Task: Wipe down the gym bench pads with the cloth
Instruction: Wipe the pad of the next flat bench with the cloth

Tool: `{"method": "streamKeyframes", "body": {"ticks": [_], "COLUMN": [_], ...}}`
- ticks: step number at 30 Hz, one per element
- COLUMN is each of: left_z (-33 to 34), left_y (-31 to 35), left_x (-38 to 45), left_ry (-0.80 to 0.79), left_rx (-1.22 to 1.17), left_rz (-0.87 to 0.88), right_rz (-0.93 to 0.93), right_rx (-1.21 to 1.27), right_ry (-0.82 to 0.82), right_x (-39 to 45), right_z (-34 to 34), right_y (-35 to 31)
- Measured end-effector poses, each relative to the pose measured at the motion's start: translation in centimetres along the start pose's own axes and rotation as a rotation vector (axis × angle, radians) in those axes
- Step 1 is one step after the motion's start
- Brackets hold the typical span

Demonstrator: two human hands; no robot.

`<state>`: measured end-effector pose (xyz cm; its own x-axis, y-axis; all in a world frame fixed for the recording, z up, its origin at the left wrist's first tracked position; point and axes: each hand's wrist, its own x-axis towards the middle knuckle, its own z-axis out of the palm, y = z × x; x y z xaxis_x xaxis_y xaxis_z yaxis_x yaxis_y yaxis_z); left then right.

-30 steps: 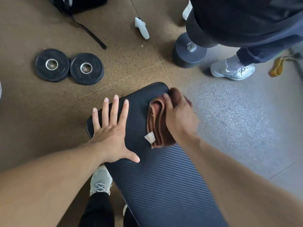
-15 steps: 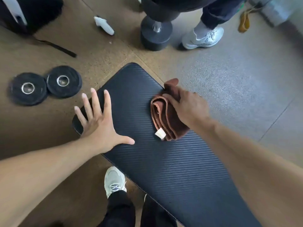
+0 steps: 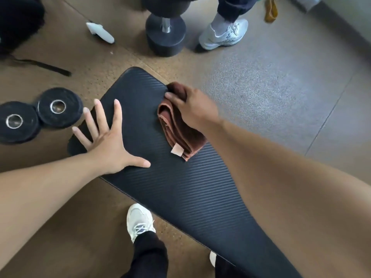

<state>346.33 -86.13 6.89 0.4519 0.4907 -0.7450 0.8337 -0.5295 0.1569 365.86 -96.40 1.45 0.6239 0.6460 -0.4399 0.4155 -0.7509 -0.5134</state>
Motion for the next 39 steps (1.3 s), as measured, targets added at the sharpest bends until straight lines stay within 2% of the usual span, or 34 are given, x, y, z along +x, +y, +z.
{"method": "streamKeyframes", "body": {"ticks": [3,6,8,12,15,18,24,26,28,33,36,39], "left_z": [-0.4,-0.4,0.7,3.8,4.8,5.1,5.8,5.7,5.5,5.5,5.9,6.1], "left_y": [1.2,4.8,9.0,16.5,17.8,18.0,18.0,18.1,18.2,18.4,18.1,18.0], "left_x": [-0.9,-2.3,-2.7,-2.6,-1.9,-1.7,-2.0,-1.9,-2.0,-2.1,-2.2,-2.2], "left_ry": [0.003,-0.071,-0.114,-0.213,-0.229,-0.234,-0.174,-0.172,-0.186,-0.190,-0.174,-0.159], "left_rx": [0.067,0.295,0.356,0.229,0.216,0.210,0.182,0.192,0.179,0.158,0.160,0.157], "left_rz": [0.014,0.275,0.379,0.186,0.067,0.046,0.079,0.073,0.061,0.053,0.057,0.072], "right_rz": [-0.030,-0.003,0.040,0.190,0.271,0.204,-0.057,-0.090,-0.083,0.049,0.075,0.030], "right_rx": [-0.024,-0.014,-0.035,0.005,0.042,0.123,0.176,0.205,0.203,0.129,0.114,0.125], "right_ry": [0.005,-0.028,-0.098,-0.249,-0.239,-0.175,-0.197,-0.223,-0.243,-0.242,-0.181,-0.136], "right_x": [-1.4,-5.1,-8.7,-18.0,-21.5,-19.7,-8.7,-8.6,-11.1,-20.1,-20.9,-18.2], "right_z": [-0.8,-3.1,-5.4,-10.6,-11.8,-9.8,-5.0,-5.2,-6.3,-10.0,-9.6,-8.0], "right_y": [2.0,6.1,10.5,20.9,25.3,25.0,14.3,15.1,18.5,27.5,27.5,23.8]}}
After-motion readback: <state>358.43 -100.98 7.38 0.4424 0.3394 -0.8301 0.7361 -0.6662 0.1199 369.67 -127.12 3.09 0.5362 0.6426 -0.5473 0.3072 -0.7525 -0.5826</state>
